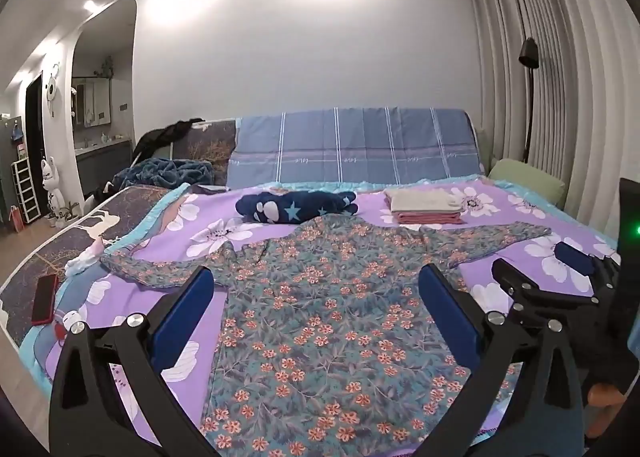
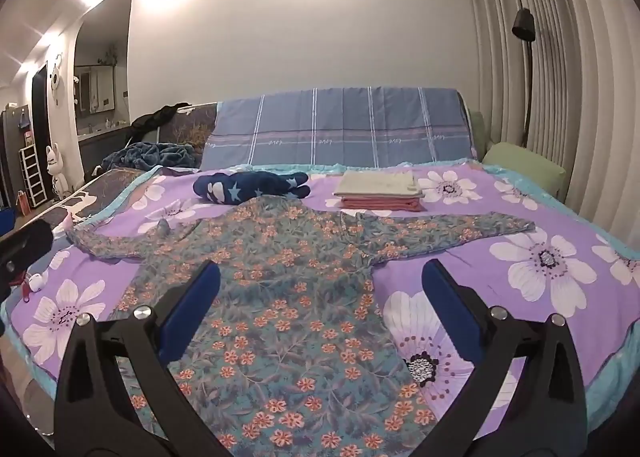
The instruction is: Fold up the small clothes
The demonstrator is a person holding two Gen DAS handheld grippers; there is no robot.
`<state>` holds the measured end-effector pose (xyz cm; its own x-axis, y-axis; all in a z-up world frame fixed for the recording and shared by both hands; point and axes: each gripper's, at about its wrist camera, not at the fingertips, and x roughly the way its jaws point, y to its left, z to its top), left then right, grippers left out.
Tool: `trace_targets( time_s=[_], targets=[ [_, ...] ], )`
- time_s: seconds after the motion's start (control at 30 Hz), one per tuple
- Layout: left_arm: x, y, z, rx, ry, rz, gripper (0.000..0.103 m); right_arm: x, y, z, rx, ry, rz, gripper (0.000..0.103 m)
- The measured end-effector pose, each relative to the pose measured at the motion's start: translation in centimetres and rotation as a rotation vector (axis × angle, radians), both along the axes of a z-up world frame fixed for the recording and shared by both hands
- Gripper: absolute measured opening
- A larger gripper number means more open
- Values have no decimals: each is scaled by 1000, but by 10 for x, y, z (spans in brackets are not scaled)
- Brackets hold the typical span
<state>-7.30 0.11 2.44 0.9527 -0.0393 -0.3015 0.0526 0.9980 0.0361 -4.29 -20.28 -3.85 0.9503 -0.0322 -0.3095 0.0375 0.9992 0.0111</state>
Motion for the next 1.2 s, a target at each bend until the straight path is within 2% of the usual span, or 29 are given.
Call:
trace_targets(
  time_s=[0.17,0.3,0.5,0.63,0.8,0.93,1.07,1.2],
  targets=[
    [-30,7,8,-24,-51,12,102,-10,6,5,4,-4,-6,101],
    [-21,16,-3,-47,-22,-3,102,-18,10,9,-20,-13,-25,101],
    [-12,9,-10,17,-11,-15,102,-14,12,7,-18,4,-27,101],
    [-2,8,-11,-8,-11,-42,102,-15,11,7,-24,0,-53,101],
    [-5,9,-19,-46,-132,-68,102,-18,8,8,-37,-17,-84,101],
    [5,6,-21,-26,-68,-110,102,-19,12,8,-48,-30,-83,101],
    [23,9,-30,-59,21,-135,102,-17,19,6,-71,-23,-56,101],
    [35,11,-36,-68,37,-115,102,-13,24,5,-92,-30,-59,101]
  ],
)
